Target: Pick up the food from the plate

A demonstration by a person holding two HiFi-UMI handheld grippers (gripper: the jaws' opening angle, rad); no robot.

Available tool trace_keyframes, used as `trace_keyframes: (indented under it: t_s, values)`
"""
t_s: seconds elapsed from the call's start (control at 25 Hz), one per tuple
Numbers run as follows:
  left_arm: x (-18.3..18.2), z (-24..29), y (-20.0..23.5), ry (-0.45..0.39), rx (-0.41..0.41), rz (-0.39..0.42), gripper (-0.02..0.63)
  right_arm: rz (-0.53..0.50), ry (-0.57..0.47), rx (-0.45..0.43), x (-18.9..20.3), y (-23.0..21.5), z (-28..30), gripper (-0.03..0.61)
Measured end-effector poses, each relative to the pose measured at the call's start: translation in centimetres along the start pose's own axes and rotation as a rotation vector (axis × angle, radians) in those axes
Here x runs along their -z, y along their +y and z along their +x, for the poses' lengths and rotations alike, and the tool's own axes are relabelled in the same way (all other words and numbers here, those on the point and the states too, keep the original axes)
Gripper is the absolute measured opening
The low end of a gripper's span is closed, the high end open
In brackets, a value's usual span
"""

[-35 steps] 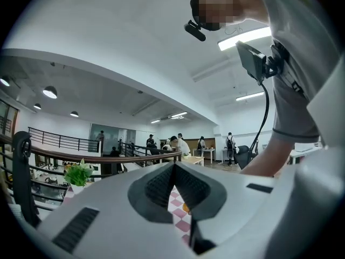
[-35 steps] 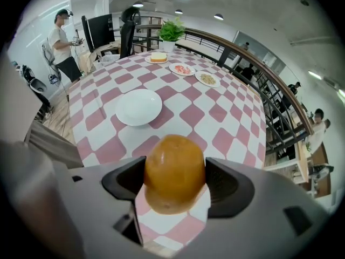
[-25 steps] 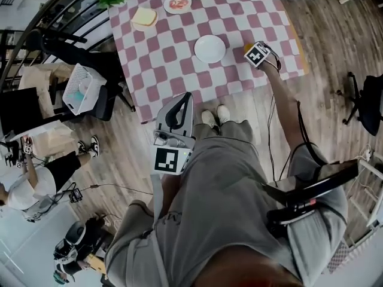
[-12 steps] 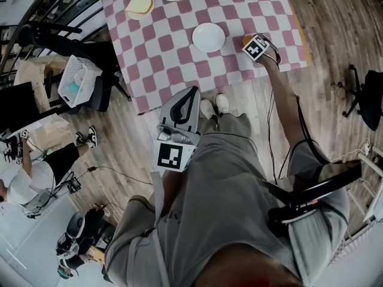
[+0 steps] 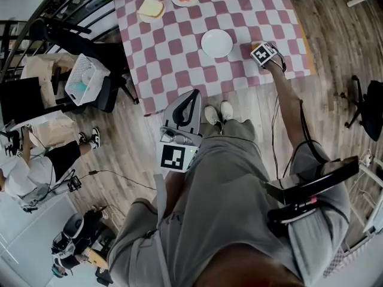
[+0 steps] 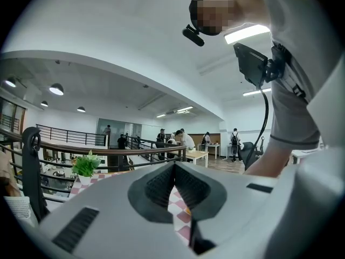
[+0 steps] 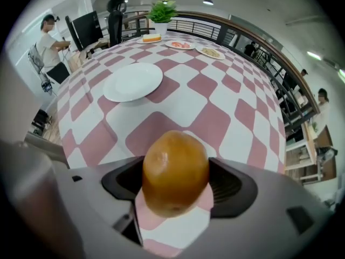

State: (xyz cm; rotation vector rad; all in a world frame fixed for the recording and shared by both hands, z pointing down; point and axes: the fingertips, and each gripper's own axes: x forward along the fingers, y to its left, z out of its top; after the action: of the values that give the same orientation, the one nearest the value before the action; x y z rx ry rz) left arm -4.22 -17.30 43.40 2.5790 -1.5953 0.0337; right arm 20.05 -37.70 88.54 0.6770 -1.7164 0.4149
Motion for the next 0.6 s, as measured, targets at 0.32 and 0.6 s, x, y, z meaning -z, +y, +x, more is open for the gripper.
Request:
trace_keyframes:
  t_s: [0.32, 0.6]
  values:
    - [-1.1, -2.6, 2.5, -0.030, -0.059, 0.074, 0.008, -0.039, -0.177, 0.046, -7.3, -1.1, -8.1, 0.350]
    - [-3.6, -4.1, 4.2, -0.100, -0.121, 0.099, 0.008, -0.045, -0.428, 0.147, -16.1, -1.8, -23.2, 0.350]
